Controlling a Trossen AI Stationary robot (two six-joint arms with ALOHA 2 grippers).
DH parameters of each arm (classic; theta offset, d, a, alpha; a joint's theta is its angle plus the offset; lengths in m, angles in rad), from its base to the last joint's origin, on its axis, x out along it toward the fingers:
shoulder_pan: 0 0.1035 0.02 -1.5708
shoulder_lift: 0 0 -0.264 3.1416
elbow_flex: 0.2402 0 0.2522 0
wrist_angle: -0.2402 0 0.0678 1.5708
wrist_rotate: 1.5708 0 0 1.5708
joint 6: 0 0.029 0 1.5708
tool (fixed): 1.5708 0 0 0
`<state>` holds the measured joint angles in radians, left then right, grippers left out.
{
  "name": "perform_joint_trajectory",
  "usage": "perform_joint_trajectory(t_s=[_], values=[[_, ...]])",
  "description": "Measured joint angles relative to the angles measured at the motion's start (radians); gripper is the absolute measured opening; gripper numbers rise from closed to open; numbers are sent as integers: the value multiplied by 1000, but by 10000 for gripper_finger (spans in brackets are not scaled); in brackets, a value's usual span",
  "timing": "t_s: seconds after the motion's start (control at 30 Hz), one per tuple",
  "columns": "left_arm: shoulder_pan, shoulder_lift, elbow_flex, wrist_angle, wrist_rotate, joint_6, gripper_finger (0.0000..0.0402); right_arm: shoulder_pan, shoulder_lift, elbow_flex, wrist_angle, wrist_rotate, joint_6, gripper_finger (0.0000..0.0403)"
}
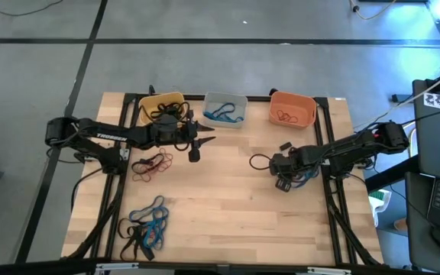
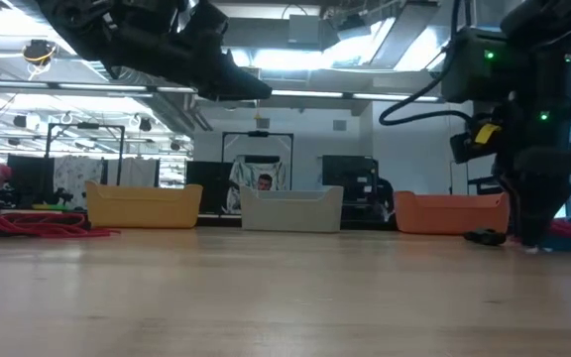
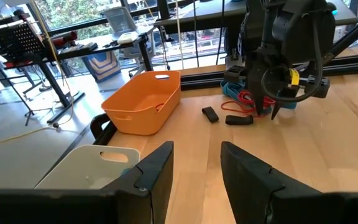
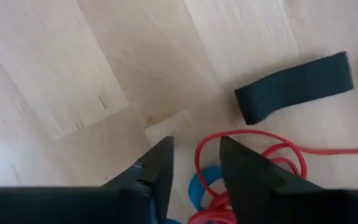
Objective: Sort rubber bands into baskets
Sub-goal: Put the red rubber band into the orange bin
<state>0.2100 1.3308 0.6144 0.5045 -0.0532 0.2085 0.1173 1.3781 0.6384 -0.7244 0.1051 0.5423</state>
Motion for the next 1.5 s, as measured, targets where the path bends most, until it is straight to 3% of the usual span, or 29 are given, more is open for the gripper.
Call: perform_joint_trajectory(t_s=[0.3,0.67,0.8,1.03,1.13,1.37,1.5], values=[[0,0,0,0,0,0,130,0,-1,41,-31,0,-49,7],[0,0,0,0,0,0,130,0,-2,85,-140,-8,-40,13],[0,0,0,0,0,0,130,0,-2,85,-169,-11,-19,38],[0,0,0,0,0,0,130,0,-2,83,-134,12,-26,140],[0,0,0,-1,0,0,130,0,-1,54,-119,0,-27,165],[0,0,0,-1,0,0,130,0,0,1,-34,-1,-27,174],[0,0,0,-1,0,0,130,0,0,-14,-27,-1,-31,154]])
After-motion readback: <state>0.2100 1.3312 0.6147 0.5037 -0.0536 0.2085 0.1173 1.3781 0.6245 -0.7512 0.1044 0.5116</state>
